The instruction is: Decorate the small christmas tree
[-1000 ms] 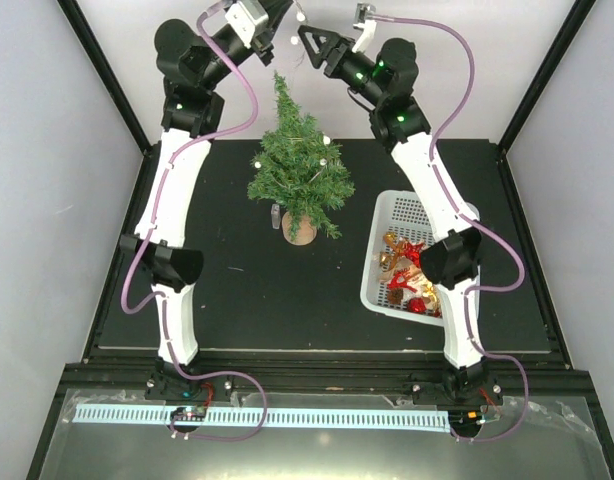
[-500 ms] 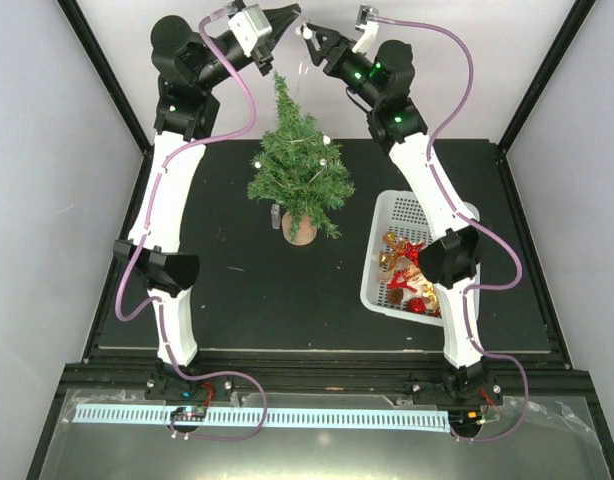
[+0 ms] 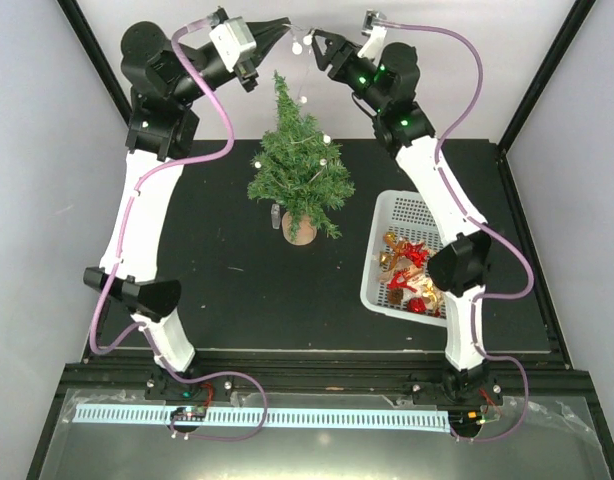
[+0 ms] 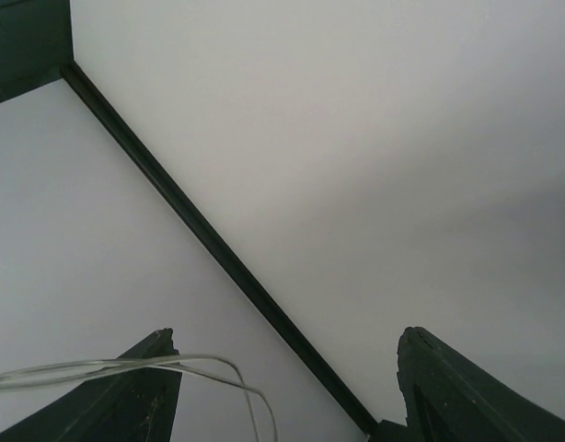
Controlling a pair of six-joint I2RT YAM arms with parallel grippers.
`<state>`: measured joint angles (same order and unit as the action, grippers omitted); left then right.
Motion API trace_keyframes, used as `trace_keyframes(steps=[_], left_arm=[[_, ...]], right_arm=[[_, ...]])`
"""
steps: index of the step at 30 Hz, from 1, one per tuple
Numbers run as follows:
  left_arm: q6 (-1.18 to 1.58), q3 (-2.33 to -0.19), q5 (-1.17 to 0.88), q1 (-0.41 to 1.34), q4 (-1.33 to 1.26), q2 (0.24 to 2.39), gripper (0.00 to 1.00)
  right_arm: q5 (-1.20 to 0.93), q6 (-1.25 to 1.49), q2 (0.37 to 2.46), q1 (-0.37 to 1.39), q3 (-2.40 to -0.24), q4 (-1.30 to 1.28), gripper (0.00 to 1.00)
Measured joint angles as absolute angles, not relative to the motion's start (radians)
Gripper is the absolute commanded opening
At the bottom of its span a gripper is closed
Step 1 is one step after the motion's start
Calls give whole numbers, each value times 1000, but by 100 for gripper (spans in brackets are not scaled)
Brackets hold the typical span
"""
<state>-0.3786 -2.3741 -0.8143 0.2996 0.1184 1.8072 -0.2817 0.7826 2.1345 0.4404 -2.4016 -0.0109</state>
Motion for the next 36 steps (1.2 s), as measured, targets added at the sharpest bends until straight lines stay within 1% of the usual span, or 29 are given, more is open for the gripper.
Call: trace_keyframes(steps=[10,16,23,28,36], left_arm=[[-377,-2267,-820,310,128,1691,2],[-377,-2193,-820,310,136,1640,2],[-387,-2035,-818,315,151,1528,2],[-398,-1934,-814,315,160,1443,2],[-400,-1840,-807,315,167,1338,2]], right_arm=[[-264,743,1934,436,-2210,2,66],[-269,739,1873,436,-2128,22,66],[-291,745,1810,436,-2003,31,66],[-319,746,1769,437,-1956,38,65],[-356,759,1679,439,-1886,68,64]])
